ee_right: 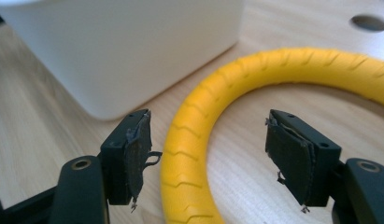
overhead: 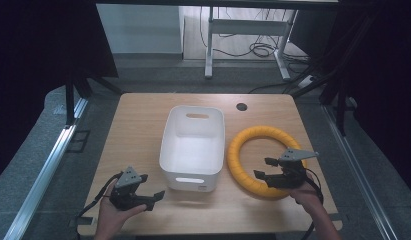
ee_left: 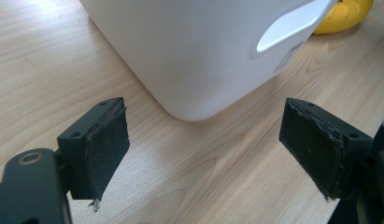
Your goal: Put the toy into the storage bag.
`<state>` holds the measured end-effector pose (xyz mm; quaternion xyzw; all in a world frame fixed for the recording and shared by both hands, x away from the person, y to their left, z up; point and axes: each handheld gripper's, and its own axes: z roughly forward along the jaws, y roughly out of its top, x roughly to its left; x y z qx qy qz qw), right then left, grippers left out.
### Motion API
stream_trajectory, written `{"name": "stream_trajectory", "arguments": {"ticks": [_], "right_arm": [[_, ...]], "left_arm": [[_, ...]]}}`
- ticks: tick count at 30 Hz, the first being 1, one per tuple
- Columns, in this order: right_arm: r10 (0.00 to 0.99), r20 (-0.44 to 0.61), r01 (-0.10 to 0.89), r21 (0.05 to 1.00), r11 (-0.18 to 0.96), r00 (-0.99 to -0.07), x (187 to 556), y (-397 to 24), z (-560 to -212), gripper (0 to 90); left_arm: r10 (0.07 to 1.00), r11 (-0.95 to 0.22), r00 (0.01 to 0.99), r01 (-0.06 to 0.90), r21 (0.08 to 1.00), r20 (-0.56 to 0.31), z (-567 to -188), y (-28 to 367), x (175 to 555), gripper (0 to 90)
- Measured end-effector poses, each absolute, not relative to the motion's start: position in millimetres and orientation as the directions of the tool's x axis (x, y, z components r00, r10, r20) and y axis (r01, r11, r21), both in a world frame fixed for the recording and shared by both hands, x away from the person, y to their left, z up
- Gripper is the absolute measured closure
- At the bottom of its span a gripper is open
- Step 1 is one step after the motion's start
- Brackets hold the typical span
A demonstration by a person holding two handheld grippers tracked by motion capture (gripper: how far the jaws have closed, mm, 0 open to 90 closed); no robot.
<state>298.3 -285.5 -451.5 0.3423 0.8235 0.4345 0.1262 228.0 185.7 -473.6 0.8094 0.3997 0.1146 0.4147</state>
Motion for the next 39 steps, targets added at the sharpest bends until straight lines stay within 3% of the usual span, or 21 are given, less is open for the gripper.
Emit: {"name": "stream_trajectory", "arguments": {"ticks": [18, 39], "right_arm": [[0.548, 0.004, 0.483, 0.477, 0.734, -0.836, 320, -243, -471, 31.0], [0.468, -0.049, 0.451, 0.197, 0.871, -0.882, 323, -220, -500, 32.9]], "left_arm": [[0.737, -0.366, 0.662, 0.561, 0.743, -0.137, -478, 181, 229, 15.9], [0.739, -0.374, 0.661, 0.563, 0.737, -0.13, -482, 177, 231, 15.9]]}}
